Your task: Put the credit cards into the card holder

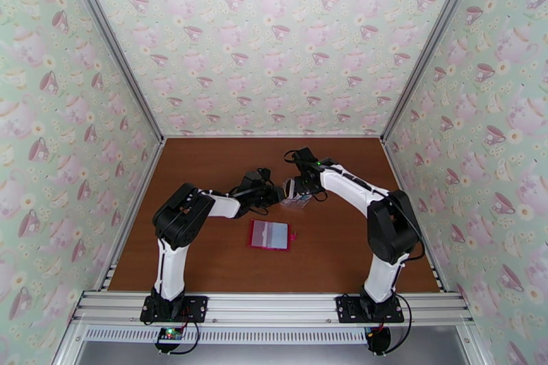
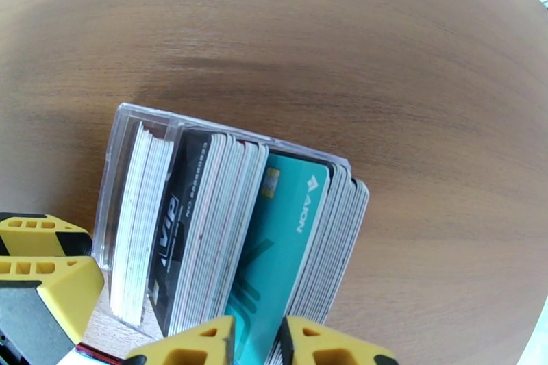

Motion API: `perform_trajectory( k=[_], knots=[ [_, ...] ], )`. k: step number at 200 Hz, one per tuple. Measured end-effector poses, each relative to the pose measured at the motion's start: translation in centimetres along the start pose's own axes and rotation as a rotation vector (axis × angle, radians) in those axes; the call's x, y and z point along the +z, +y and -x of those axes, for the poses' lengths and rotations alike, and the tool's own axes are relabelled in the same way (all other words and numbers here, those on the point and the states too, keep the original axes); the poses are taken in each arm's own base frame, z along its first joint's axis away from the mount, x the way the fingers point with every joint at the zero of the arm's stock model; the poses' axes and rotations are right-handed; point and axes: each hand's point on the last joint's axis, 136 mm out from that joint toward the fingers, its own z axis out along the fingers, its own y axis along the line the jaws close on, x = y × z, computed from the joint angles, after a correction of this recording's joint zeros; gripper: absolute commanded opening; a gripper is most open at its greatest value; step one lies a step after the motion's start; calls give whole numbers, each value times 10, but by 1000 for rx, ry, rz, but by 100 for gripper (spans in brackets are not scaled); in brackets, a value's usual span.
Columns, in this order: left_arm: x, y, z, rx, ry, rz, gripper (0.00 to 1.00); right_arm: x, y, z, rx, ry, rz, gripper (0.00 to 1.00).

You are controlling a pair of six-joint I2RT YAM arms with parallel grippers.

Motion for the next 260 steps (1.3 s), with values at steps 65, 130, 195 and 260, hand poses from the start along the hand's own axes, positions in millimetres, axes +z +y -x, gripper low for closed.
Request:
perform_trajectory(
  k=[65, 130, 195, 260],
  knots=[
    [0, 0, 0, -3, 0, -1, 35, -1, 2, 3, -4, -3, 1, 26],
    [0, 0, 0, -3, 0, -1, 35, 1, 4, 2, -9, 1, 1, 26],
    [0, 0, 0, -3, 0, -1, 35, 0, 5, 3, -10, 0, 7, 26],
    [0, 1, 0, -4, 1, -2, 35, -1, 13, 7, -7, -14, 36, 24]
  ],
)
